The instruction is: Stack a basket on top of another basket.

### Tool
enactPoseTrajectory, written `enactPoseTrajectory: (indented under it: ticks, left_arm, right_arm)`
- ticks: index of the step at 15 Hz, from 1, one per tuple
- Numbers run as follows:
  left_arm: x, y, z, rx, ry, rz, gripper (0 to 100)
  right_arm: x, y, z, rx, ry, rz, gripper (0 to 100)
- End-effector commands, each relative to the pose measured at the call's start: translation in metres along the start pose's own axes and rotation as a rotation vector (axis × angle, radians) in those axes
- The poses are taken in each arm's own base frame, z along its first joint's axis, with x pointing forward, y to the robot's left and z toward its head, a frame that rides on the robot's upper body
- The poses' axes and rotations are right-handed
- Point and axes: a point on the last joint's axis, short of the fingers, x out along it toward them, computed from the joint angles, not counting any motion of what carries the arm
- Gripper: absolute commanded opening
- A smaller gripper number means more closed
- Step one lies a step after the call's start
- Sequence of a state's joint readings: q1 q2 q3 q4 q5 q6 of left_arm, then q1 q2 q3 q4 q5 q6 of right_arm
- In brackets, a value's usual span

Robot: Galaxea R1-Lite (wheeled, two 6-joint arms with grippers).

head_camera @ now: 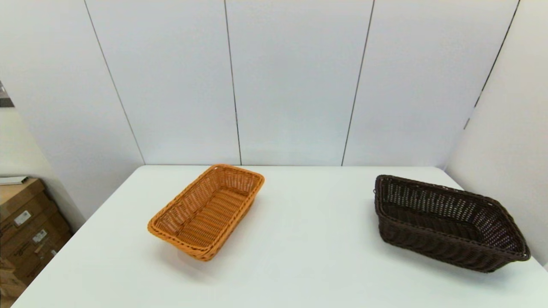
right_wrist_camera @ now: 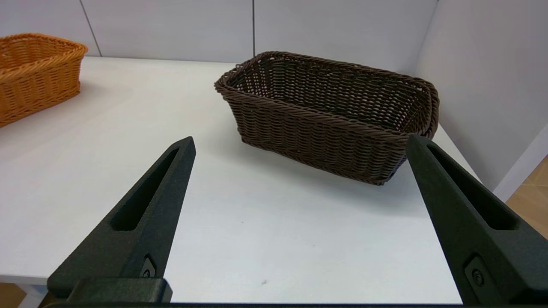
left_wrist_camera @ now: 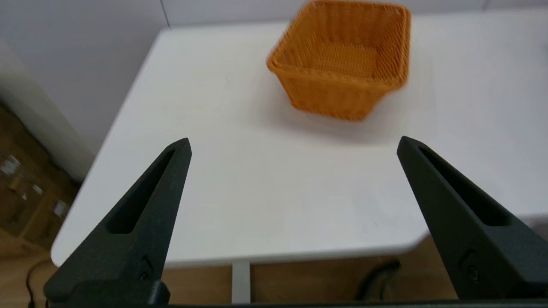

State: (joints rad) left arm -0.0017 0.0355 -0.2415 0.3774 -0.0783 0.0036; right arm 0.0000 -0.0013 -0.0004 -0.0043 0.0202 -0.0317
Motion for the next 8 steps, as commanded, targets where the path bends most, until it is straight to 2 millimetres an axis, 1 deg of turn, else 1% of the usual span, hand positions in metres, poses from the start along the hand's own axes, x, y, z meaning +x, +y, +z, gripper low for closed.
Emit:
enactPoseTrajectory:
  ticks: [1, 3, 4, 5, 6, 7, 8]
  left_arm:
    - [0.007, 0.000, 0.044, -0.020, 0.228, -0.008, 100]
    - [0.018, 0.002, 0.078, -0.033, 0.401, 0.008, 100]
    - [0.031, 0.003, 0.098, -0.047, 0.490, 0.011, 100]
    - [0.052, 0.005, 0.123, -0.103, 0.592, 0.030, 100]
    - [0.070, 0.007, 0.140, -0.168, 0.677, 0.050, 100]
    - [0.095, 0.009, 0.157, -0.238, 0.767, 0.080, 100]
    - [0.127, 0.012, 0.170, -0.329, 0.851, 0.127, 100]
  right_arm:
    - [0.000, 0.000, 0.000, -0.001, 0.000, 0.001, 100]
    - [0.000, 0.000, 0.000, 0.000, 0.001, 0.000, 100]
    - [0.000, 0.000, 0.000, 0.000, 0.001, 0.001, 100]
    - [0.000, 0.000, 0.000, 0.000, 0.001, 0.001, 100]
    - [0.000, 0.000, 0.000, 0.000, 0.001, 0.001, 100]
    - [0.000, 0.000, 0.000, 0.000, 0.001, 0.000, 100]
    - [0.000, 0.000, 0.000, 0.000, 0.001, 0.001, 100]
